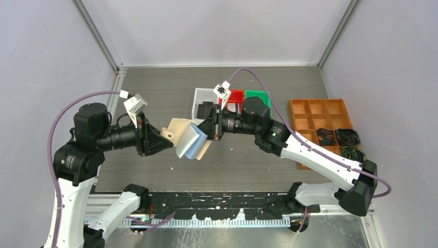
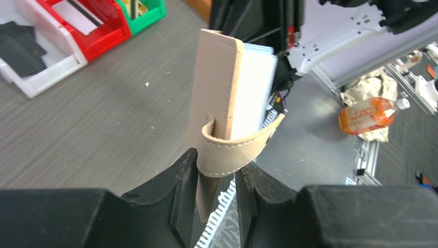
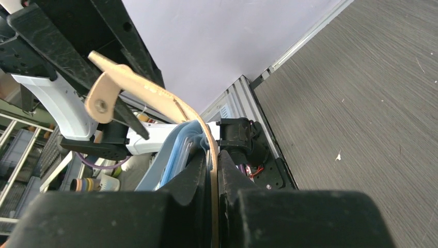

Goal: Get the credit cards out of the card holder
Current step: Remove the credit card from the card holder.

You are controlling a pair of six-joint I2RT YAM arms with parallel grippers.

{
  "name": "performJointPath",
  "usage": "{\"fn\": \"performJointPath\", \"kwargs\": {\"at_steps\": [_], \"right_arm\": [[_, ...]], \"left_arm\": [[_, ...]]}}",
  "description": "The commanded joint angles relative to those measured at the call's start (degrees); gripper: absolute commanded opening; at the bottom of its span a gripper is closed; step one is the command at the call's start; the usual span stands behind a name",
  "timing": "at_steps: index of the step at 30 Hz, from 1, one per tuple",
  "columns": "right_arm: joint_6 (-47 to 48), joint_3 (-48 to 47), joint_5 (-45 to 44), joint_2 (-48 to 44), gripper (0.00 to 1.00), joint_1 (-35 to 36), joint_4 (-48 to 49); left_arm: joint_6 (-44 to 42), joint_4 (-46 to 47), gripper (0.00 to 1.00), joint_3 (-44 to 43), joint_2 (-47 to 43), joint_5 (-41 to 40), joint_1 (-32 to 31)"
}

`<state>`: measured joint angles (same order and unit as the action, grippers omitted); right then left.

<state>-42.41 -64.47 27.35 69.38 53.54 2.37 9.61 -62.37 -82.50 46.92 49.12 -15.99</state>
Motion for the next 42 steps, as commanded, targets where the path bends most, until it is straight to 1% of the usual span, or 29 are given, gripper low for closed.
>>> {"fn": "performJointPath", "kwargs": {"at_steps": [1,4,7,10,15,20,22,23,24,26,29,34,39,42], "right_arm": [[-1.83,-4.86,-2.08,0.23,0.01,0.66,1.27],[-2.13,-7.69,-6.17,1.81,0.01,1.17,-4.38],[-1.8,-9.84,-10.43,2.81,0.01,2.24,-7.67],[-1.86,-11.74,-15.44,3.86,0.01,3.44,-11.02],[-0.97,-15.51,-24.49,5.38,0.01,6.72,-15.87],[-1.77,-18.88,-31.57,7.54,0.01,9.17,-18.38],[-2.31,-19.64,-32.97,8.38,0.01,9.95,-18.36],[-2.21,-20.22,-33.8,8.86,0.01,10.44,-18.51],[-2.05,-20.85,-34.38,9.39,0.01,10.92,-18.74],[-1.9,-21.96,-35.34,10.27,0.01,11.66,-19.13],[-2.09,-22.9,-36.32,11.37,0.01,12.31,-19.08],[-2.33,-23.85,-37.28,12.35,0.01,12.79,-18.98],[-2.6,-24.33,-37.72,12.83,0.01,13.09,-18.88],[-2.73,-24.76,-37.73,13.41,0.01,13.47,-18.88]], "left_arm": [[1.39,6.16,0.34,2.05,-1.65,-5.1,0.26],[1.35,5.52,0.36,2.64,-1.97,-1.4,0.26],[2.48,6.32,0.38,3.42,-2.83,2.28,0.26],[2.65,7.62,0.4,4.36,-4.29,3.41,0.23],[0.83,8.16,0.45,6.21,-6.18,-0.32,0.26],[-2.29,13.1,0.48,12.28,-10.79,-8.88,0.25],[-3.01,16.06,0.61,15.41,-13.28,-11.08,0.26],[-3.56,17.19,0.7,16.56,-14.33,-11.28,0.22],[-4.18,17.83,0.8,17.38,-15.14,-11.09,0.24],[-4.49,18.22,0.88,17.95,-15.67,-11.5,0.25],[-4.64,18.97,0.94,18.34,-15.82,-12.48,0.21],[-6.05,19.89,0.98,20.24,-16.86,-12.01,0.26],[-9.22,20.22,1.0,22.54,-17.69,-11.71,0.26],[-10.97,21.94,1.0,24.13,-18.53,-12.35,0.26]]}}
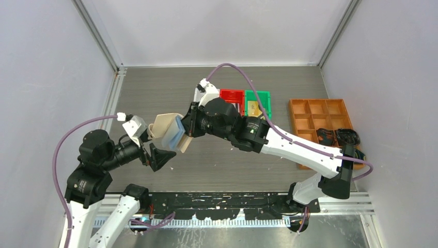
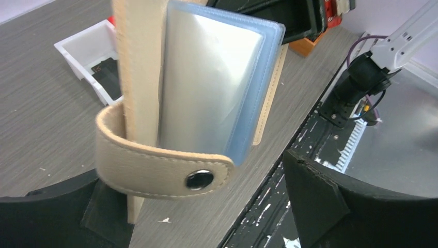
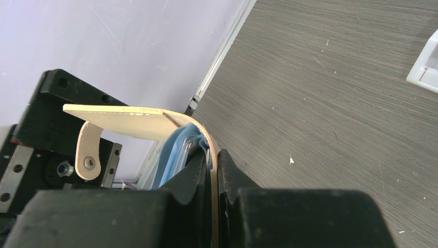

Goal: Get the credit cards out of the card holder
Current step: Remove the credit card from the card holder.

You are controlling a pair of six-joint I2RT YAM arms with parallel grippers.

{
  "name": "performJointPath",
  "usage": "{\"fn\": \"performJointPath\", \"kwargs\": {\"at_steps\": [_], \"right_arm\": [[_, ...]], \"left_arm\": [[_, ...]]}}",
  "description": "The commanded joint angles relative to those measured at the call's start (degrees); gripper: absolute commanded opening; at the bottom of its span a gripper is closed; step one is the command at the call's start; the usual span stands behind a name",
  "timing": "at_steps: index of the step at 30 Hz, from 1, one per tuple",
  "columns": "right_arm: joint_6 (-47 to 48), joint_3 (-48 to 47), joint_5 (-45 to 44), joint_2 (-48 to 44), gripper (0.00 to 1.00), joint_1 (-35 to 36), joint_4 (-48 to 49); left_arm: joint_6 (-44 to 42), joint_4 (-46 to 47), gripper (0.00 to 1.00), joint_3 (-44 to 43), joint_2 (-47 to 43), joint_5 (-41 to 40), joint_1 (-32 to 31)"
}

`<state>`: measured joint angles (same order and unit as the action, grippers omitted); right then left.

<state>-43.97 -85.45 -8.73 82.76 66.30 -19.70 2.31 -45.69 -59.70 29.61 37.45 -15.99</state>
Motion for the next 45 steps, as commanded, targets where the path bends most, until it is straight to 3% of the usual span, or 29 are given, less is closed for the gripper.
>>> {"fn": "performJointPath", "kwargs": {"at_steps": [1,7,27,37,45], "right_arm": [[-1.13,-3.98,-1.64,0.32,0.01,0.82,3.14],[-1.39,-4.85,-1.95,1.61,0.01,1.26,2.97],[-0.79,-3.66,-3.18,-0.71,0.01,1.35,3.0],[-1.59,-4.64,-2.25,0.82,0.01,1.36,3.01],[-1.81,-4.43,-1.86,1.16,0.01,1.37,3.55]], "left_arm": [[-4.03,6.02,1.0,1.7,-1.37,-1.1,0.26],[-5.16,10.25,1.0,2.91,-1.88,-3.23,0.26],[-8.29,10.24,0.92,2.35,-3.41,-8.56,0.26],[-9.11,4.85,0.97,2.0,-1.92,2.57,0.23],[-9.24,10.0,0.91,3.55,-2.93,-5.49,0.25]]}}
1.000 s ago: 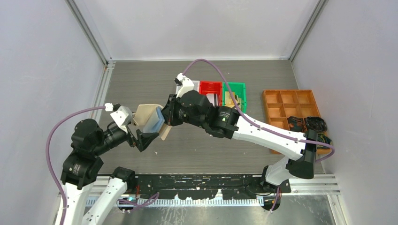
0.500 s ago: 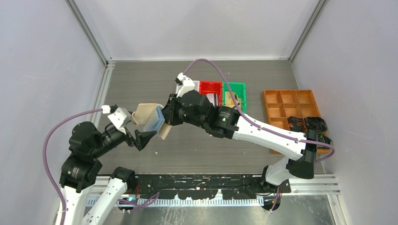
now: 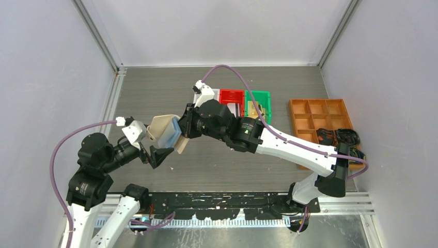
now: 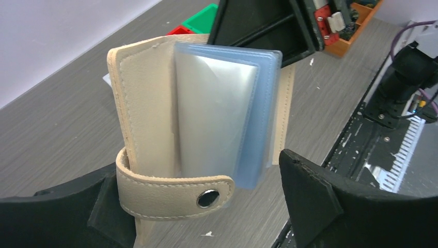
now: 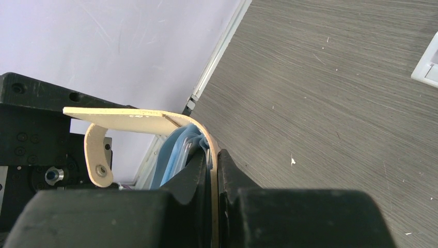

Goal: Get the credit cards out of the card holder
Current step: Remove the credit card from the card holder.

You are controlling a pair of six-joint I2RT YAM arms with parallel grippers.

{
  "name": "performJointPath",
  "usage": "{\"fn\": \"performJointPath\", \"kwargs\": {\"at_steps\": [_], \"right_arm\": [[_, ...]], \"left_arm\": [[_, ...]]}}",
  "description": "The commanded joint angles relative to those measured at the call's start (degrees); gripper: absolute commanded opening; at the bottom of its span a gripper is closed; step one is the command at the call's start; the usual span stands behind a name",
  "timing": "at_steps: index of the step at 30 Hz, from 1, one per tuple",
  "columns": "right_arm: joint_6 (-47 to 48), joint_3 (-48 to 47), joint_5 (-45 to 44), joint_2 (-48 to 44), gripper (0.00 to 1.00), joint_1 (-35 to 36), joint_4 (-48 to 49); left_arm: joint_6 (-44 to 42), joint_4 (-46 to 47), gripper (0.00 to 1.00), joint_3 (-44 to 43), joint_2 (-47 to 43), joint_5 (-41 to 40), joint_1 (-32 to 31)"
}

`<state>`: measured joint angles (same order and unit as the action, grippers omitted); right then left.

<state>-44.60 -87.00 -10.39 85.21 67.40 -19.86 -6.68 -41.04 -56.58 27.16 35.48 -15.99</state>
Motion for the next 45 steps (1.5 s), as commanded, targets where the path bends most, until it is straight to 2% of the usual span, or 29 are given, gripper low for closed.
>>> {"fn": "performJointPath", "kwargs": {"at_steps": [1,12,21,33,45], "right_arm": [[-1.14,-3.11,-0.12,-1.09,0.01,0.31,3.74],[-1.28,-3.48,-0.22,-0.39,0.01,0.33,3.82],[-1.29,-2.02,-0.09,-1.26,0.01,0.3,4.68],[0.01,2.37,1.38,-4.73,0.01,0.41,8.87],[1.75,5.48,7.58,-7.5,0.01,0.34,14.72]], "left_arm": [[0.15,5.89,0.9,0.61,-0.27,-3.58,0.25],[-0.47,6.16,0.9,2.7,-0.17,-2.27,0.25],[-2.25,9.66,0.82,2.02,-2.28,-11.03,0.23],[-3.2,2.41,0.83,-2.33,-1.28,-7.55,0.26],[-5.34,2.61,0.84,-2.35,-1.79,-11.97,0.26]]}}
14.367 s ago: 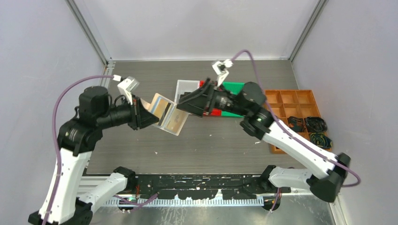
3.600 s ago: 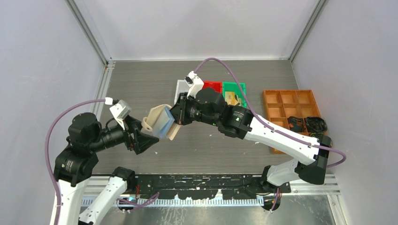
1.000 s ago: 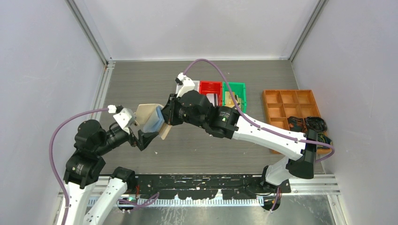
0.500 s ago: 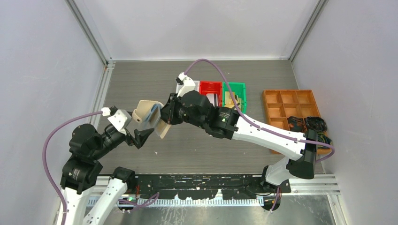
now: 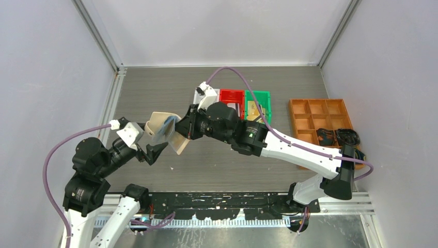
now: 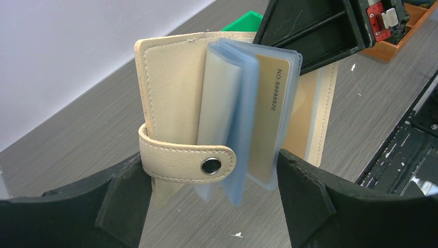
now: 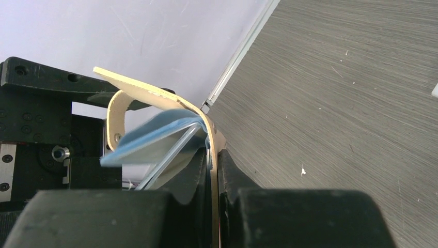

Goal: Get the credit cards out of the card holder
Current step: Remove the credit card from the card holder.

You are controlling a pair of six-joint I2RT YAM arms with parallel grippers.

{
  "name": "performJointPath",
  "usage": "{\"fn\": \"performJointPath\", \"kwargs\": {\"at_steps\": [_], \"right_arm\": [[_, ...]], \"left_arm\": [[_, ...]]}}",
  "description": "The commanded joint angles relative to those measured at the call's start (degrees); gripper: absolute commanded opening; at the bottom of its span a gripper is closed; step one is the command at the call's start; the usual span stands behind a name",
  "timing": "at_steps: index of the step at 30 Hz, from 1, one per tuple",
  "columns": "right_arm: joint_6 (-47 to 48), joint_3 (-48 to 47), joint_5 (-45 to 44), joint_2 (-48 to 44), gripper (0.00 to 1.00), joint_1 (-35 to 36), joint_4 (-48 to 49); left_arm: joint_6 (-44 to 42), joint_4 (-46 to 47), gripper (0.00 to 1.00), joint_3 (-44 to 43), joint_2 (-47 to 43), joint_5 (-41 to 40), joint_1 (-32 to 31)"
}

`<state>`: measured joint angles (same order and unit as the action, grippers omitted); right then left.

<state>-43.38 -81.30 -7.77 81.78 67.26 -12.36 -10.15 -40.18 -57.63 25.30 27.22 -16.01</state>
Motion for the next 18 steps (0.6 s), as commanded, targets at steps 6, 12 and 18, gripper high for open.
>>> {"fn": "performJointPath", "kwargs": {"at_steps": [6,12,18], "right_arm": [[0.83,-0.63,6.46,-4.08,0.01,0.44,7.23],[2.42,0.17,11.33,-4.63,0.01,0.46,10.34],[2.68,0.9,17.64,-4.93,0.01,0.5,15.29]], "left_arm": [[-1.68,4.35,0.84,-0.99,-0.15,-9.64,0.28],[0.25,0.67,0.91,-3.28,0.27,-1.82,0.28],[1.87,-0.29,0.95,-3.78,0.0,5.12,0.28]]}}
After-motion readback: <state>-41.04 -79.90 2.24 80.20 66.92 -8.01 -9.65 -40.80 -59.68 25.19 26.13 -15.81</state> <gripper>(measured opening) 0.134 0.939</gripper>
